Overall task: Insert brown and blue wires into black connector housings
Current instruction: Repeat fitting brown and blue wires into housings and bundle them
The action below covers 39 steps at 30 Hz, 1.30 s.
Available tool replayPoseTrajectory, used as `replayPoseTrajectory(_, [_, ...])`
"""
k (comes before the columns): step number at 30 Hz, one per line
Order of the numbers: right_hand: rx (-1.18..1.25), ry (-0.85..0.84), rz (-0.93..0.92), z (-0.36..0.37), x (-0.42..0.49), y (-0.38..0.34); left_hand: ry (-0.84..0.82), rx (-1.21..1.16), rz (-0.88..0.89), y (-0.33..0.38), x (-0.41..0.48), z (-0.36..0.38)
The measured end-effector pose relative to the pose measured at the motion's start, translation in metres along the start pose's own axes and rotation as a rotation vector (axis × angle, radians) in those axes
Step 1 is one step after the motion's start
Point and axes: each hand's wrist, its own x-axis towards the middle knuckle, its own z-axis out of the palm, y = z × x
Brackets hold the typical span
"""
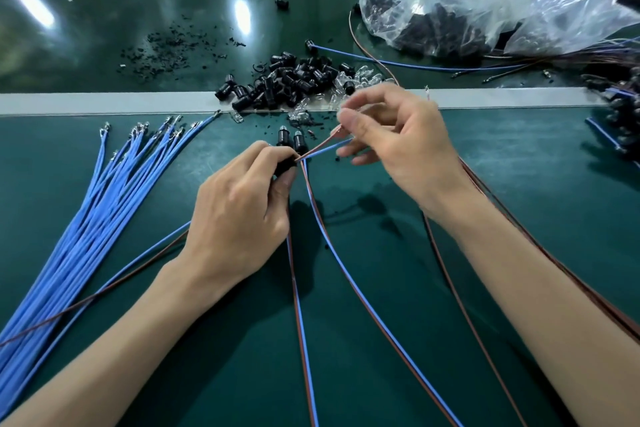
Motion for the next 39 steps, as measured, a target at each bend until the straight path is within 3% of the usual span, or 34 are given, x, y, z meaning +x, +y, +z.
replayPoseTrajectory(5, [0.068,-0.079,0.06,-0.001,-0.002,0.006,-0.011,-0.005,0.006,0.0,0.0,-0.001])
replayPoseTrajectory(12, [-0.141,-0.08,0.045,0.003,-0.002,0.013,-0.026,0.0,0.005,0.002,-0.002,0.0])
replayPoseTrajectory(19, [-0.033,-0.083,0.027,0.028,-0.011,0.009,-0.049,-0.026,0.056,0.003,-0.003,-0.002])
replayPoseTrajectory(25, [-0.113,-0.104,-0.003,0.033,-0.015,0.005,0.039,0.003,0.04,0.003,-0.002,0.0])
replayPoseTrajectory(28, [-0.16,-0.02,-0.049,0.034,-0.005,0.005,0.253,-0.046,-0.067,-0.002,-0.002,-0.002])
replayPoseTrajectory(31, [-0.55,-0.106,-0.243,0.041,0.014,0.0,0.455,-0.223,-0.295,-0.01,0.0,-0.004])
replayPoseTrajectory(34, [-0.866,-0.362,-0.258,0.061,0.02,0.004,0.464,-0.376,-0.516,-0.019,0.005,-0.004])
replayPoseTrajectory(39, [-0.883,-0.239,-0.18,0.07,0.02,0.014,0.389,-0.48,-0.602,-0.024,0.008,-0.002])
